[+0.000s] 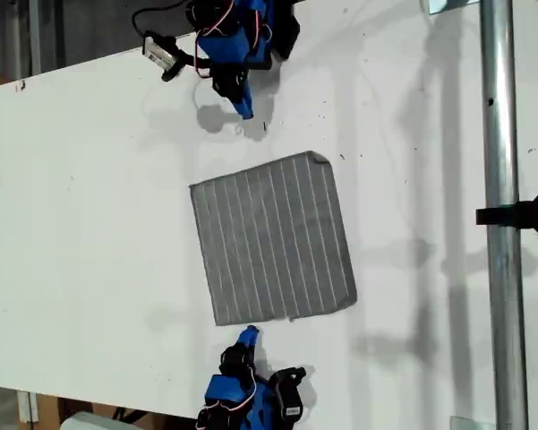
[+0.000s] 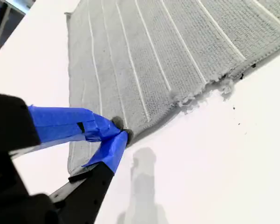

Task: Grasp corners of a towel and fold twice.

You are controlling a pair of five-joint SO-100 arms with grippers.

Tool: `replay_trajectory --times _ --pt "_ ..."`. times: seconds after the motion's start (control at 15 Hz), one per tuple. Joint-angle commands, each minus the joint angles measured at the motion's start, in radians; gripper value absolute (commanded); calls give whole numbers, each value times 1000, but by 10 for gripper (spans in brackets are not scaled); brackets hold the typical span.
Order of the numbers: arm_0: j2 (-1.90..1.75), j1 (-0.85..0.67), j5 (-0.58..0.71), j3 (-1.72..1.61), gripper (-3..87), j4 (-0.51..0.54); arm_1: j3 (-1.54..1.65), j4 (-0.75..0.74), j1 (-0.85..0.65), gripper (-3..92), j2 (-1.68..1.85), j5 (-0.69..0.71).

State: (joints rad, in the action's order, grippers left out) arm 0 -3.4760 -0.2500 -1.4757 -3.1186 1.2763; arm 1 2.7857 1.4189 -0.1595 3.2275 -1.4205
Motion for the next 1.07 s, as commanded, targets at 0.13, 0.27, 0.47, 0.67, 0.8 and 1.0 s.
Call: replay_trajectory --times 0.13,0.27,0.47,0.67,0.8,1.0 --pt "-2 -15 -12 -5 -28 -23 -565 -94 163 -2 -661 129" --pt "-2 -15 -12 -5 -28 -21 -815 -86 272 -2 -948 210" --pt "-2 -15 -12 -5 -28 -21 -1161 -9 448 -2 -1338 241" --pt "-2 -15 -12 -5 -28 -21 -1253 -9 558 54 -1471 241" --pt "-2 -15 -9 -5 -28 -21 -1305 52 569 392 -1542 247" --pt "-2 -8 -9 -5 -28 -21 -1227 57 505 390 -1574 249"
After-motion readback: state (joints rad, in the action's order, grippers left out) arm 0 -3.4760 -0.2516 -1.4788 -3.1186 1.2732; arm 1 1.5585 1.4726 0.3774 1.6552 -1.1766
